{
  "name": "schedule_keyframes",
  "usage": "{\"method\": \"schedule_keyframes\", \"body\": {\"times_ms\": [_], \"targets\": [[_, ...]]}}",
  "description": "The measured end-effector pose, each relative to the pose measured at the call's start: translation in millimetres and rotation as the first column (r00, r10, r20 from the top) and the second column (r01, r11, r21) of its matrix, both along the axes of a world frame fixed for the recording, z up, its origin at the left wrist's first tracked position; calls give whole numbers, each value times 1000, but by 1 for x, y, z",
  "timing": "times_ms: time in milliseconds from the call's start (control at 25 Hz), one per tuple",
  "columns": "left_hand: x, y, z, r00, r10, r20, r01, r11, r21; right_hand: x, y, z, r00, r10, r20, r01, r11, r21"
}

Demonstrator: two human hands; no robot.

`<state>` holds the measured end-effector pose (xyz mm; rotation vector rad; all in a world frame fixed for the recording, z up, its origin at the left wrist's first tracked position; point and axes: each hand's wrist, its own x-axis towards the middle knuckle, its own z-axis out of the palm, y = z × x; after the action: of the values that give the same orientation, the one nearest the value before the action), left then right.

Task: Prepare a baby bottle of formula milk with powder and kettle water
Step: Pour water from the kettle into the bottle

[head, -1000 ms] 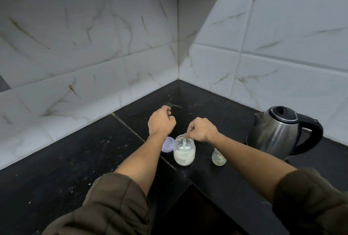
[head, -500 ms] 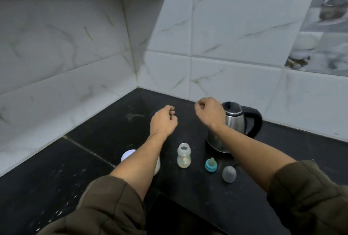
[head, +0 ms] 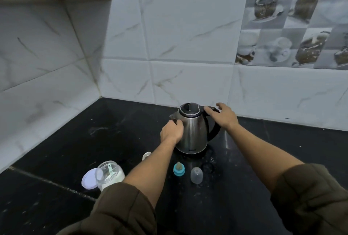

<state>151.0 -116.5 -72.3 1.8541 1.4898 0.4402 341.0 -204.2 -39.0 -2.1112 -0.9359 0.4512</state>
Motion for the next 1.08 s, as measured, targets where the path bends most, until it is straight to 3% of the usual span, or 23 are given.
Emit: {"method": "schedule_keyframes", "body": {"times_ms": [280,440,720,920,1080], "targets": [[6,1,-3,995,66,74,-65,998,-18,25,14,-23,983,119,-137,-103,988,114],[5,11,2,996,80,32,-79,996,-30,26,19,-28,958,203,-204,-179,975,131],[6,7,3,995,98,35,-96,994,-56,10,32,-36,980,-26,-199,68,977,204],[8,3,9,993,110,31,-108,992,-65,12,32,-34,989,28,-142,4,976,218],[-4,-4,11,999,39,-1,-39,996,-86,4,33,-35,983,-88,-159,124,964,236]]}}
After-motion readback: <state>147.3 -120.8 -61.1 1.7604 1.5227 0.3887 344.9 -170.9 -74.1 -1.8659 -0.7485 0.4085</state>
